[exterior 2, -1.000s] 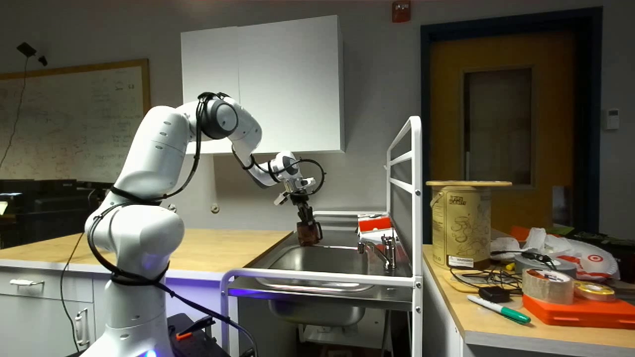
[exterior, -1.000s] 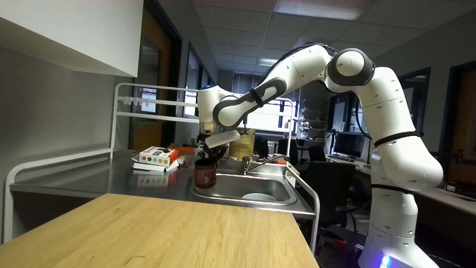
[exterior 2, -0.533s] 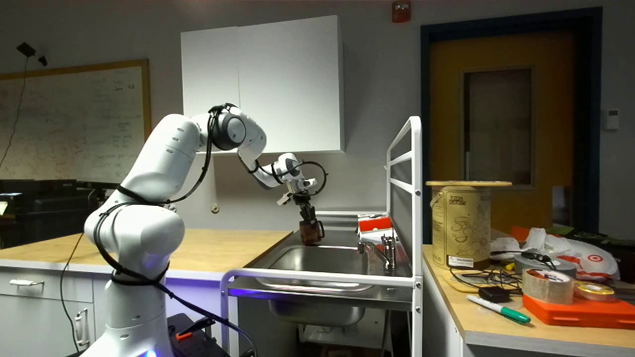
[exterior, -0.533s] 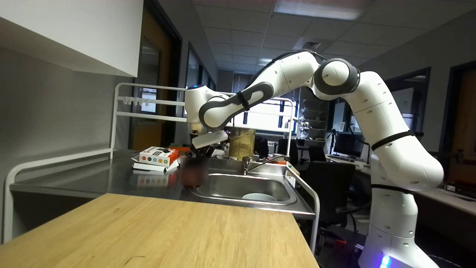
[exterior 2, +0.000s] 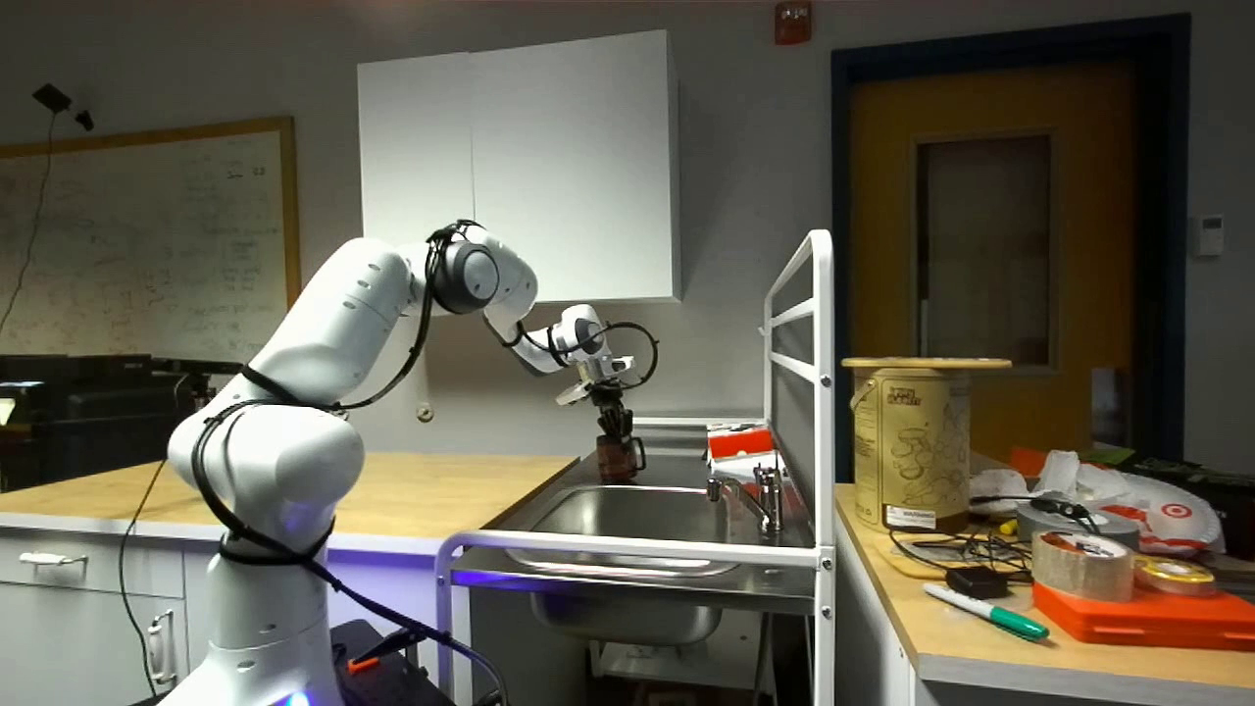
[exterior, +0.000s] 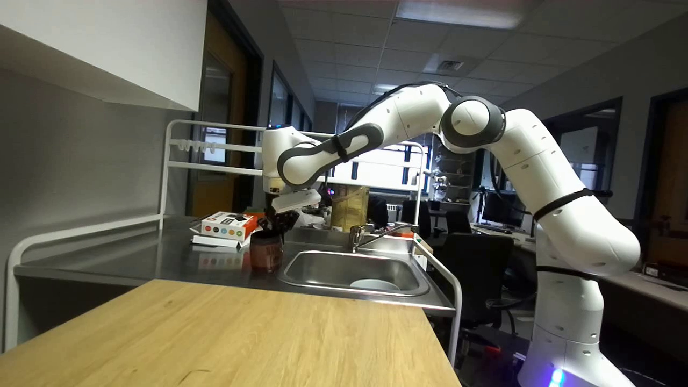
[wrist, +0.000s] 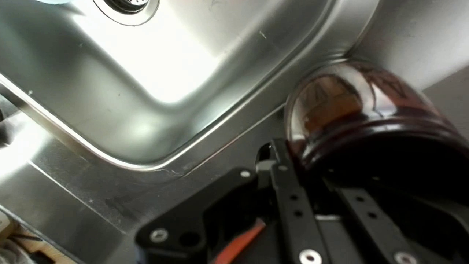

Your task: Take the brown cup out of the sink and put it on thee sink countertop

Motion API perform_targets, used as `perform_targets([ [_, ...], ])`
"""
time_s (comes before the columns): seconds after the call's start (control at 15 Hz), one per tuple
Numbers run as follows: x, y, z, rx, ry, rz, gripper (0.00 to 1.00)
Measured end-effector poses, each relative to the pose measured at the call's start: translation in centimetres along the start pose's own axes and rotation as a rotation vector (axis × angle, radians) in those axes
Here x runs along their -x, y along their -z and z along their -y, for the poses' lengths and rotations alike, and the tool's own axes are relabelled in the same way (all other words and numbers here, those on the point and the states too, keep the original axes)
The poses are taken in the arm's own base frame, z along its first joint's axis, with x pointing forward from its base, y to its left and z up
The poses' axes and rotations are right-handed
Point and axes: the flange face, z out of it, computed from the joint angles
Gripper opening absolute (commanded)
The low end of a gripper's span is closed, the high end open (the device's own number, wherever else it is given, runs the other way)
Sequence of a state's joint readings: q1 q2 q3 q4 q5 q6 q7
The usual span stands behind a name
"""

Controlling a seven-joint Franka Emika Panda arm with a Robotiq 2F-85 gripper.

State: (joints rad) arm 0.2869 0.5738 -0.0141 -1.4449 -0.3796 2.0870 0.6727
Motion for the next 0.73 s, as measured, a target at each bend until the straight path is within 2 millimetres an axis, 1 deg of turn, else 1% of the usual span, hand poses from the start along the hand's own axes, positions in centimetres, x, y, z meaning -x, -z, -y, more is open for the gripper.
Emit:
perform_targets([
  [0.27,-0.3,-1.1,0.3,-0.005,0.008,0.010,0.71],
  [0.33,-0.3,-1.2,0.4,-0.005,0.008,0.011,0.77],
  [0.4,-0.4,-1.3,0.5,-0.005,0.008,0.011,0.86],
  [0.53,-0.5,-1.0,0.5,-0.007,0.008,0.005,0.99],
  [0.73,-0.8,-0.2,0.7,-0.014,0.007,-0.008,1.00],
])
